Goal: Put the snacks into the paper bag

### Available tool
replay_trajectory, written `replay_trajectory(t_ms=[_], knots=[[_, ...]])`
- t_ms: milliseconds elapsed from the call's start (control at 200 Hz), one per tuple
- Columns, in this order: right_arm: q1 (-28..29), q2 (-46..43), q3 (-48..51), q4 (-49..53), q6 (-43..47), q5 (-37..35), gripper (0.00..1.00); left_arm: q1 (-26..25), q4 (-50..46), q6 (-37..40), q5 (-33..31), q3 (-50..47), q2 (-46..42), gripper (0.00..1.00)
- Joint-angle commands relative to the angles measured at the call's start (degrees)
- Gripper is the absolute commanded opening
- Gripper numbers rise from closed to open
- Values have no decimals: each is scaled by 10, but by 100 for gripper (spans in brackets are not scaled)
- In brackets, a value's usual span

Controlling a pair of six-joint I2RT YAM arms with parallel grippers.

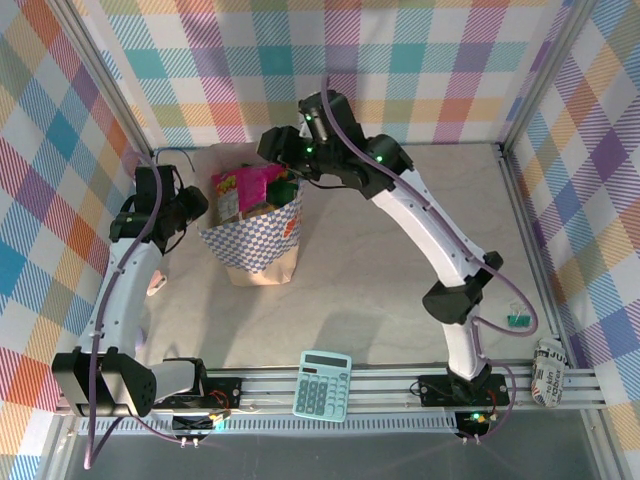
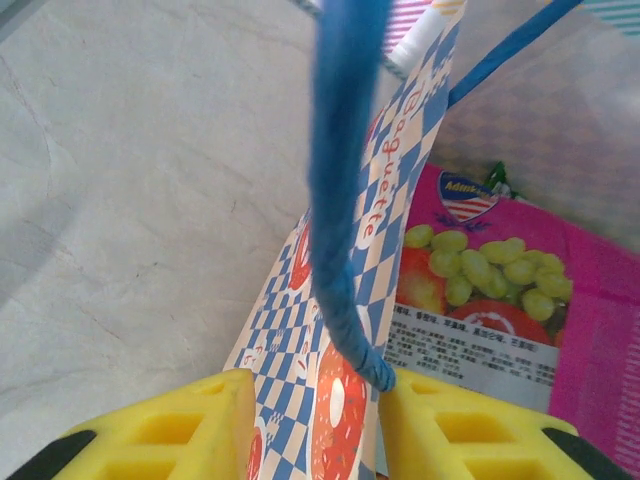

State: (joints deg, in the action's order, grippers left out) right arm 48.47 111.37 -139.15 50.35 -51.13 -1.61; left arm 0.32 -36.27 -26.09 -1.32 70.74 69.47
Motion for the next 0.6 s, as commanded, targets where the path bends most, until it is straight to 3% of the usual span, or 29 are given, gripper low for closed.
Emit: replay_trajectory(t_ms=[0, 235, 595], knots=[[3, -39, 59, 12, 21, -42, 52, 7, -29, 9, -20, 35, -15, 39], [-1, -105, 166, -13, 40, -126, 57, 6, -33, 12, -14, 53, -20, 41], [-43, -56, 155, -50, 69, -91, 63, -7, -27, 21, -47, 76, -4, 41]])
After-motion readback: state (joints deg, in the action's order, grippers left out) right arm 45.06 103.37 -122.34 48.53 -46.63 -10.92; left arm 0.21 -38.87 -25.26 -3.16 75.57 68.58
